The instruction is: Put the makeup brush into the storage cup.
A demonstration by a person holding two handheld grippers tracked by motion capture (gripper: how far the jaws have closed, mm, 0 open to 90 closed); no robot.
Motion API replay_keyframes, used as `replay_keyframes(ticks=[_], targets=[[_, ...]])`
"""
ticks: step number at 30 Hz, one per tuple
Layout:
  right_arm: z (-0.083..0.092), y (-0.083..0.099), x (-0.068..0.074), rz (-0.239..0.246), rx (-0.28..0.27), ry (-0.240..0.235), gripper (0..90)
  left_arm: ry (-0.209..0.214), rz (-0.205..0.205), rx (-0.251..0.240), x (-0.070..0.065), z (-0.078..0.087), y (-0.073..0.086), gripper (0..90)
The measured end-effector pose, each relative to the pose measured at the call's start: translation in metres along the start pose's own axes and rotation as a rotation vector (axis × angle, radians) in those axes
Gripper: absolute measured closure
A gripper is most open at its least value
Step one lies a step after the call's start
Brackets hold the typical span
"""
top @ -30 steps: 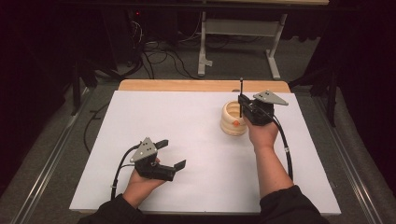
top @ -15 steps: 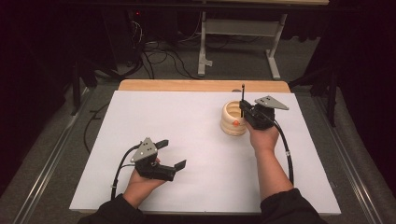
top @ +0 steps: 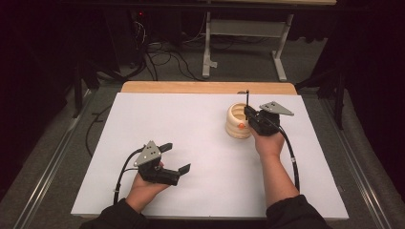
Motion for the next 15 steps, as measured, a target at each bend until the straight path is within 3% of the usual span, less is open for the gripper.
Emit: replay_keyframes(ticks=[2, 7, 15], targets=[[0.0009, -0.0026, 0.0003, 0.009, -0.009, 0.001, 84.5, -0.001, -0.001, -0.001, 0.0000, 0.0002, -0.0001, 0.1], [0.0028, -0.0054, -0.0003, -0.003, -0.012, -0.011, 69.0, -0.002, 0.001, -0.002, 0.0003, 0.0002, -0.0003, 0.1], [0.0061, -0.0056, 0.0004, 0.003, -0.006, -0.023, 67.2, -0.002, 0.001, -0.003, 0.0002, 0.0002, -0.0006, 0.1]])
Point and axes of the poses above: each handheld gripper's, and its own axes: z roughly backward along the jaws, y roughly out of its underside, x roughly to its left, the point moved 9 cm from there along -z, roughly forward along the jaws, and after that the axes turned 4 degrees about x, right-handed, at the moved point
